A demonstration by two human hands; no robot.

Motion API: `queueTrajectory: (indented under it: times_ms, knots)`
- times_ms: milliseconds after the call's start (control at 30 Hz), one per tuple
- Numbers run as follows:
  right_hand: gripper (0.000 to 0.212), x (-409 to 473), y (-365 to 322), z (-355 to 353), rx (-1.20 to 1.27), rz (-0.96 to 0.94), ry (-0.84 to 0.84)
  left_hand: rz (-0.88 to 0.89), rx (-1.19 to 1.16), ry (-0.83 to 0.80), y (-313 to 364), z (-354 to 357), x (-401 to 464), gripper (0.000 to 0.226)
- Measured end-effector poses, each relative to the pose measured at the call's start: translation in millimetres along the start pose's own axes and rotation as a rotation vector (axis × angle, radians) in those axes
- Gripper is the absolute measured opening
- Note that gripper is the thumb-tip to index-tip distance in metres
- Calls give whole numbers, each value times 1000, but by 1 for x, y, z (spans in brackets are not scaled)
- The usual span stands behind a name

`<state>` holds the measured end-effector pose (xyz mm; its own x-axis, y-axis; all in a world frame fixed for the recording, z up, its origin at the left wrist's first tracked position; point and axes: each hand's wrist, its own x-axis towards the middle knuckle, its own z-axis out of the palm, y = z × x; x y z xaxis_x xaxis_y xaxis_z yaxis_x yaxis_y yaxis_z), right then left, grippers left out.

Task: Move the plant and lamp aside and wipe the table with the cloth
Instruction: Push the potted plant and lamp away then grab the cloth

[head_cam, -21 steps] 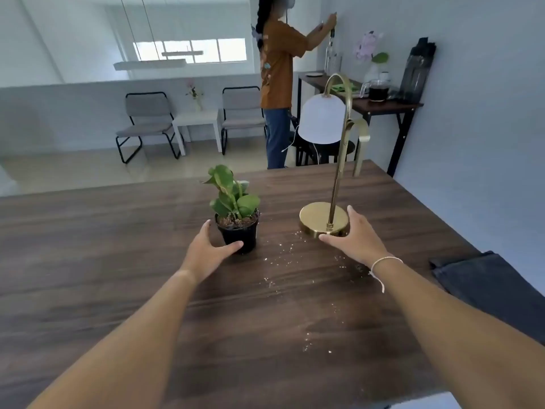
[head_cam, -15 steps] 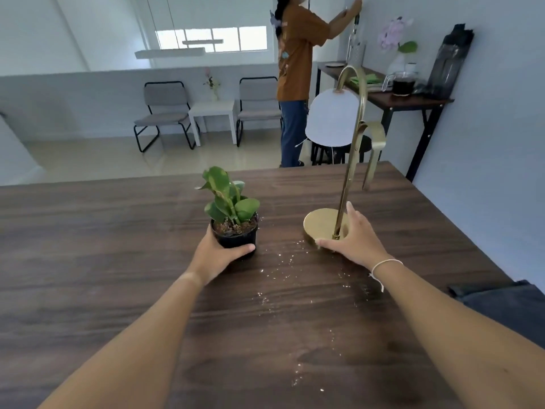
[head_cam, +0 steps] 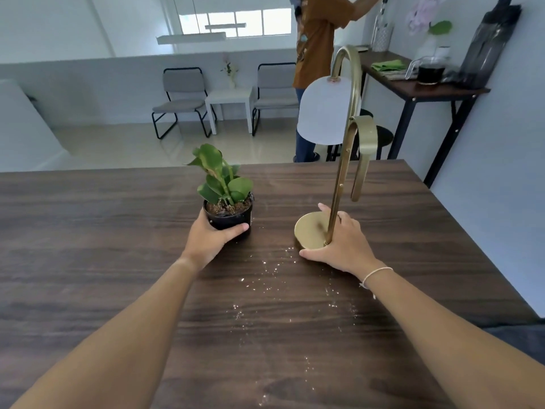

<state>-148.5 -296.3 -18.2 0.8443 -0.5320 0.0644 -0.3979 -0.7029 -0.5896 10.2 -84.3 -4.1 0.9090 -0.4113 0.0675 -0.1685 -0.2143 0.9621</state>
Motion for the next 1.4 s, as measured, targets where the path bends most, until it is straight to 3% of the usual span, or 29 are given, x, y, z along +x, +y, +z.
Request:
queueTrajectory:
  times_ms: [367, 767, 1133, 1400]
  knots:
    - [99, 41, 17, -3, 20, 58, 129, 81, -10, -112, 30, 48, 72, 78]
    - [96, 134, 66, -53, 18, 115, 224, 88, 10, -222, 35, 127, 132, 75]
    - [98, 184, 122, -76, -77, 131, 157, 96, 30, -301, 39, 204, 165, 79]
    - [96, 191, 133, -77, -7, 105, 131, 78, 49, -309, 35, 222, 171, 79]
